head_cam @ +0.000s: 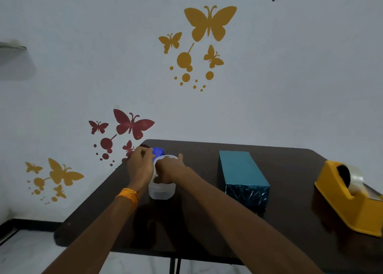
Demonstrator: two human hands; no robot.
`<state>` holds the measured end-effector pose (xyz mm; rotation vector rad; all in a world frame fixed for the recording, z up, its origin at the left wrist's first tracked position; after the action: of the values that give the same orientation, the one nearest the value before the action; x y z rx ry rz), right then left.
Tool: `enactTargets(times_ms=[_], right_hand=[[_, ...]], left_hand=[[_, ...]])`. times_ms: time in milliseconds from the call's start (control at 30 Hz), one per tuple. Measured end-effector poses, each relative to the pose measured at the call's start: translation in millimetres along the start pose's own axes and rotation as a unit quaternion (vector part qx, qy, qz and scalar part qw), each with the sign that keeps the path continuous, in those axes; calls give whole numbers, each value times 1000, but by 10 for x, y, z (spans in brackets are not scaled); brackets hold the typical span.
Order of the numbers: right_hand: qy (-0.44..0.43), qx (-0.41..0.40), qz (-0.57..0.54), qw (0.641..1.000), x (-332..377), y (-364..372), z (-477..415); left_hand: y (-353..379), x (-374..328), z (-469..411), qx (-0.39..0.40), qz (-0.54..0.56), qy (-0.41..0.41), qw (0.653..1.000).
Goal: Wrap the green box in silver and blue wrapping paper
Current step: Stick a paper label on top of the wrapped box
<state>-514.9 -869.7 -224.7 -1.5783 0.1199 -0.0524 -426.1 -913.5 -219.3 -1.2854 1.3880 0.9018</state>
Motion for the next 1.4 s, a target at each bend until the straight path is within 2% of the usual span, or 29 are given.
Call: enactTargets(times_ms=[133, 367, 600, 733, 867, 967, 1100, 1167, 1233, 1400], right_hand=[[-12, -23, 2, 1000, 3, -3, -27], [7, 16, 8, 1000, -16, 42, -63], [54, -79, -87, 992, -103, -45, 29], [106, -119, -169, 973, -217, -100, 88], [118, -188, -229, 948, -345, -232, 168], [115, -238, -297, 918, -472, -319, 308], [101, -328, -447, 826, -624, -432, 660], [71, -356, -478, 800, -665, -487, 832], [59, -361, -513, 776, -687, -490, 958], [31, -323, -665, 672, -790, -492, 1154]], left_hand=[[7, 16, 15, 4, 13, -7, 1000], [-20, 0, 34, 1, 26, -18, 999], [-96, -41, 88, -22, 52, -21, 998], [-122, -80, 103, -28, 51, -15, 998], [-135, -118, 118, -48, 18, 1, 999], [-68, -150, 143, -33, -8, 5, 999], [168, -230, 283, 81, 35, -11, 996], [274, -358, 399, 125, 60, 6, 990], [339, -453, 486, 137, 76, 5, 988], [471, -586, 666, 182, 172, -41, 967]])
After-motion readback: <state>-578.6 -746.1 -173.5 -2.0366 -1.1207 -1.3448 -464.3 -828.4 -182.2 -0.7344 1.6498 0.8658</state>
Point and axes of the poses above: each hand's wrist, its own z-axis away from the middle knuckle, its own y-axis out of the palm, x = y × z, the point moved 8 cm from there along -z, towards the middle knuckle, and after that the axes turned 9 degrees about -y, right-handed, at the moved point
